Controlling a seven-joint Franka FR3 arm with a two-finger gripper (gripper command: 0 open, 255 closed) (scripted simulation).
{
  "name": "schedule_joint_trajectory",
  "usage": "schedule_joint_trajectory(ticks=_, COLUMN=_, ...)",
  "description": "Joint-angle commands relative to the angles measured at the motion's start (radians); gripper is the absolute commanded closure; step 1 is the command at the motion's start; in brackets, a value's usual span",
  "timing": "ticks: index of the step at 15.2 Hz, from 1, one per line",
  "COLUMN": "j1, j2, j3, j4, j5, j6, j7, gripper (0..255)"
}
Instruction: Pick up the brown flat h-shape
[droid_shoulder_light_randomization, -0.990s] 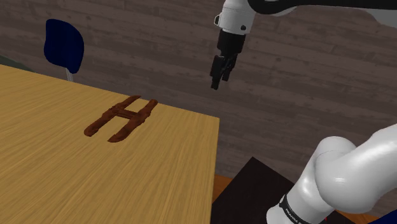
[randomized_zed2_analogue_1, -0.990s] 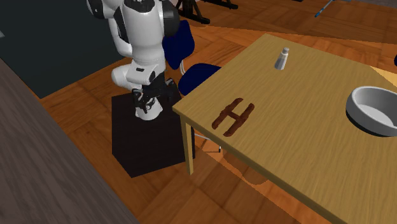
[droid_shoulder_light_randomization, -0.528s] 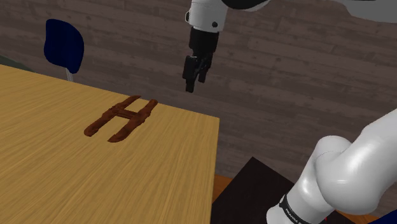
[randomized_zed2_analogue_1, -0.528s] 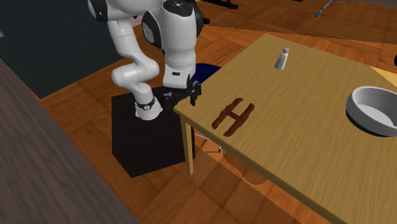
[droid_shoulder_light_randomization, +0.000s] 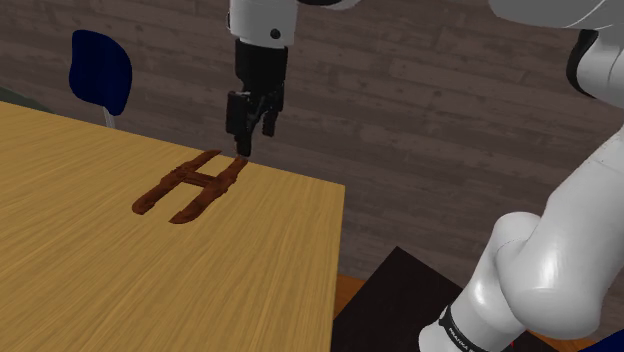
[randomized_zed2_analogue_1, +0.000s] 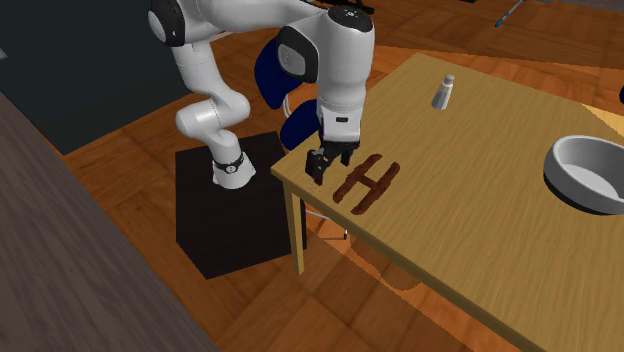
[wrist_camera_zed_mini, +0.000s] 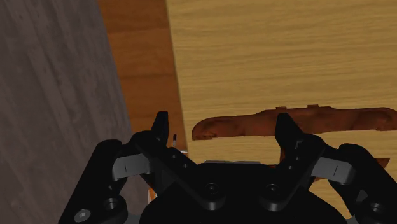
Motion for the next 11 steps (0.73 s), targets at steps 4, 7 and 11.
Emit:
schedule_joint_trajectory(ticks=4, j1=0.049, j2=0.142, j3=0.056, j4=0.139, j5=-0.032, j6=-0.009, j7=0.036, gripper=0)
schedule_joint_trajectory(ticks=7, j1=0.08, j2=0.222, j3=0.082, j4=0.228, j5=-0.057, j6=-0.025, j7=0.057, gripper=0)
schedule_joint_trajectory(ticks=11, j1=0.079, j2=0.216, j3=0.08, j4=0.167, j5=-0.055, j6=0.031, j7=0.058, gripper=0)
